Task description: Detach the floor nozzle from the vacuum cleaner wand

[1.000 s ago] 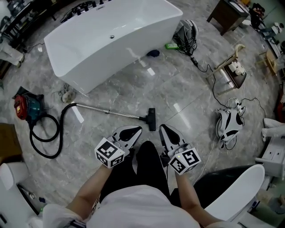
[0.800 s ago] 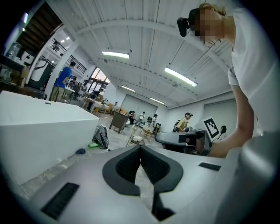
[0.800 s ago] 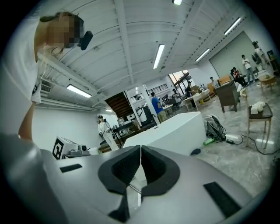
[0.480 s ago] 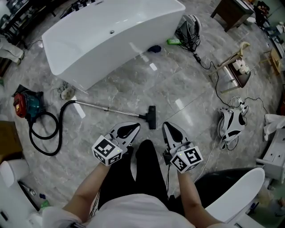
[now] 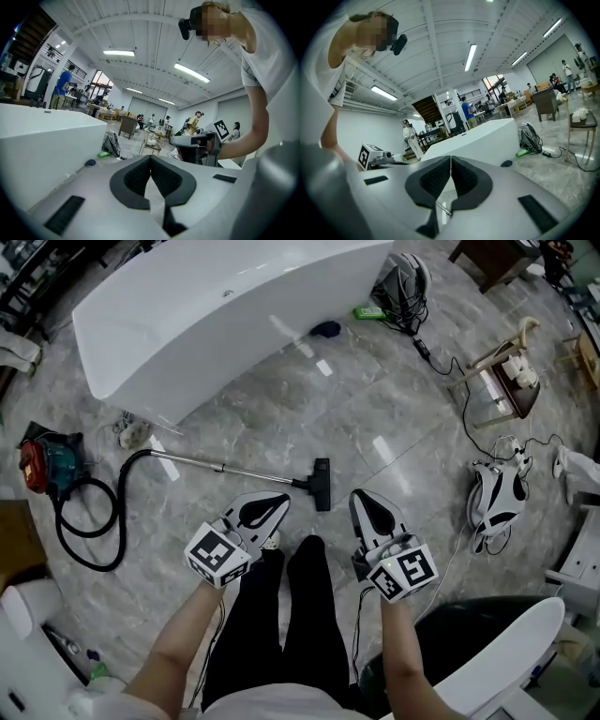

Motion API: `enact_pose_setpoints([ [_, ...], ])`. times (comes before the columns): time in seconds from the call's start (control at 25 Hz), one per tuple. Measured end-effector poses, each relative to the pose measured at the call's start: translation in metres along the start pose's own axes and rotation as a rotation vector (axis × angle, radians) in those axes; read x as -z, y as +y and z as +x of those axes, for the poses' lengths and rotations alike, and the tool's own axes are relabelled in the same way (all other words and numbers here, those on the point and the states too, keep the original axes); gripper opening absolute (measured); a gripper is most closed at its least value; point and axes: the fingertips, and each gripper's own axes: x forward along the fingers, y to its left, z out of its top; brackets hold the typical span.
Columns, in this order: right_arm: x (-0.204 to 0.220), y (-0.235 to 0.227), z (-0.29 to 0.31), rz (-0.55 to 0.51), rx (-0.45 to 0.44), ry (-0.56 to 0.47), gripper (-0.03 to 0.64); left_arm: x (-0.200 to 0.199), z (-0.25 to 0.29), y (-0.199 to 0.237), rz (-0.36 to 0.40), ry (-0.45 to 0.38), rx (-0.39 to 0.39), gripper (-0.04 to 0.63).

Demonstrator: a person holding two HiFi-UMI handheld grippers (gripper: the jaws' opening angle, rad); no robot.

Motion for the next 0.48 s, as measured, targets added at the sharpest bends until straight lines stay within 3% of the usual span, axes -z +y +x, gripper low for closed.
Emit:
enact_pose_setpoints([
  [0.48, 0.074, -0.050, 0.036, -0.006, 0.021, -0.026, 0.017, 0.087, 0.038, 0.044, 0.018, 0.024, 0.021, 0.011],
])
